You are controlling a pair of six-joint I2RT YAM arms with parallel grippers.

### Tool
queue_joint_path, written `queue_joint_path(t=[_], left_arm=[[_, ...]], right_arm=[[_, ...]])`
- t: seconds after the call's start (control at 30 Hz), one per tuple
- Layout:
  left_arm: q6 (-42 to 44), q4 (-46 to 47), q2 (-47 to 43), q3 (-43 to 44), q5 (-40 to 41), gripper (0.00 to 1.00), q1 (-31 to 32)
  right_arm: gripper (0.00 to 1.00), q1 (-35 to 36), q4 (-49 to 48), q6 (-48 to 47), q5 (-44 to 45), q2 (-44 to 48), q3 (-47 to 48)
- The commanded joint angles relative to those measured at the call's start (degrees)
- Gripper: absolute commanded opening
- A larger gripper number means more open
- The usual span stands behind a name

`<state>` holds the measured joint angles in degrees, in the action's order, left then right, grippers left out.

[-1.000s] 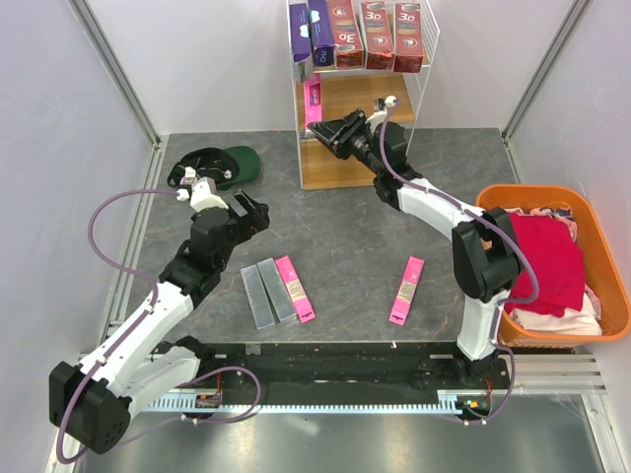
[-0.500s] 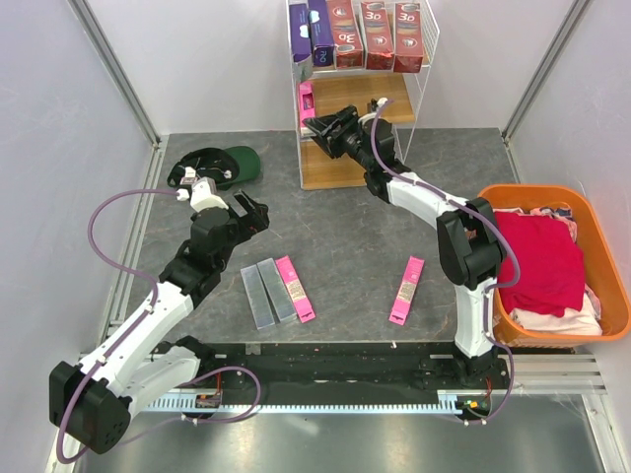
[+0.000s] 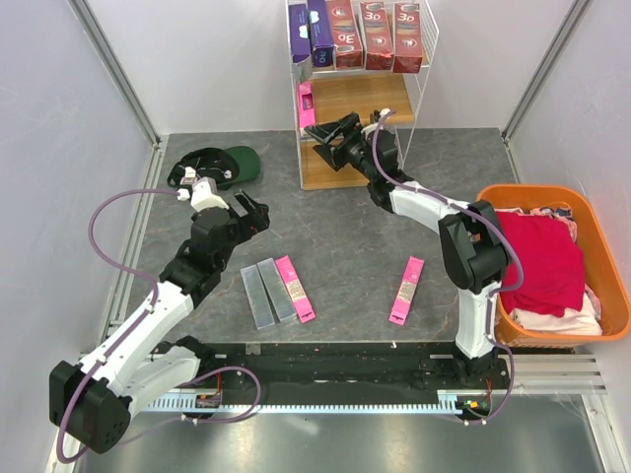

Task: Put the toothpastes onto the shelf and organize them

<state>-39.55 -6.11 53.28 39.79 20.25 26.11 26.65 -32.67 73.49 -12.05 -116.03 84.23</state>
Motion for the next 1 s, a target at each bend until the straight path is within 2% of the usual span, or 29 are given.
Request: queue_joint_path(t=[0.0,0.3,0.63,0.97], left_arm=[[1.5,2.0,0.4,0.5,-0.2,1.00,0.2],[1.9,2.4,2.3,0.9,-1.8,1.00,0.2],[3.0,2.6,7.4,3.6,-6.5,1.00,0.2],[5.7,2.3,17.9,8.8,-15.4,1.00,0.7]], right_arm=[[0.89,-0.3,-4.4,1.2,-1.0,5.2,-3.1],[0.91,-0.5,-5.0,0.0,-2.5,11.6,-9.6],[0.91,-0.3,-2.9,-4.1,-4.2,20.7,-22.9],[0.92,-0.3,14.5,-18.6,0.9,32.9,-32.2]])
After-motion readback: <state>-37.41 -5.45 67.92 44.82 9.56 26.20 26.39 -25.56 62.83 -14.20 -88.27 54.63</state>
